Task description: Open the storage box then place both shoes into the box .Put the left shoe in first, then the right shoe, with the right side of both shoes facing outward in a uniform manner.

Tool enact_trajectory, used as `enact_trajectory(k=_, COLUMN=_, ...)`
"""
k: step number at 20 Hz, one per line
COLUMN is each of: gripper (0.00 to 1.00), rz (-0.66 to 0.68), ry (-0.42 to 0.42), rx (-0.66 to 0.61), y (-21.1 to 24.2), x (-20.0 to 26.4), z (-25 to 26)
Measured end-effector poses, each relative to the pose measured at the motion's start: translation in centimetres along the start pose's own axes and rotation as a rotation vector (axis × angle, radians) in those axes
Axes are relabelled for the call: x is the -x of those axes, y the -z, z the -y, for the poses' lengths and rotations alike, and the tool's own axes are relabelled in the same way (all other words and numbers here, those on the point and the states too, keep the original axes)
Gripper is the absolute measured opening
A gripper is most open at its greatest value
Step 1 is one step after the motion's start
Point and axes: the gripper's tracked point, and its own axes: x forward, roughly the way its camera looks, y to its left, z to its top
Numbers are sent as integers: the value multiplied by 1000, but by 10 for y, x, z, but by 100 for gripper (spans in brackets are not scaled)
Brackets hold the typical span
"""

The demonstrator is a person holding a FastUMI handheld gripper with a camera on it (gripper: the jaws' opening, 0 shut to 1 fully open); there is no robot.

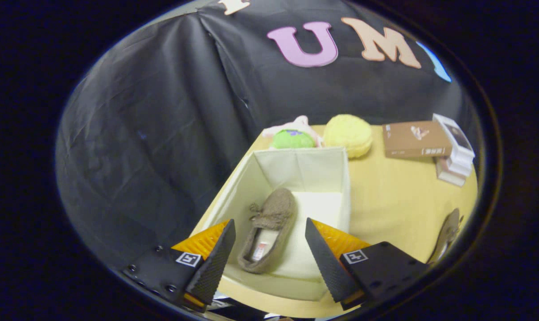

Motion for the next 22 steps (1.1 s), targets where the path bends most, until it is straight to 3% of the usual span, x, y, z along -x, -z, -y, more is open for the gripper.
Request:
enact_trajectory(k=4, gripper=99, rz=83, ry=107, rx=103, y=-11, x=39, z=46)
enact_trajectory(k=9, gripper=99, rz=112, ry=199, rx=123, y=-6, x=76, z=110)
enact_trajectory(k=22, gripper=100, rz=15, ry=462, rx=81, y=55, x=154, z=326)
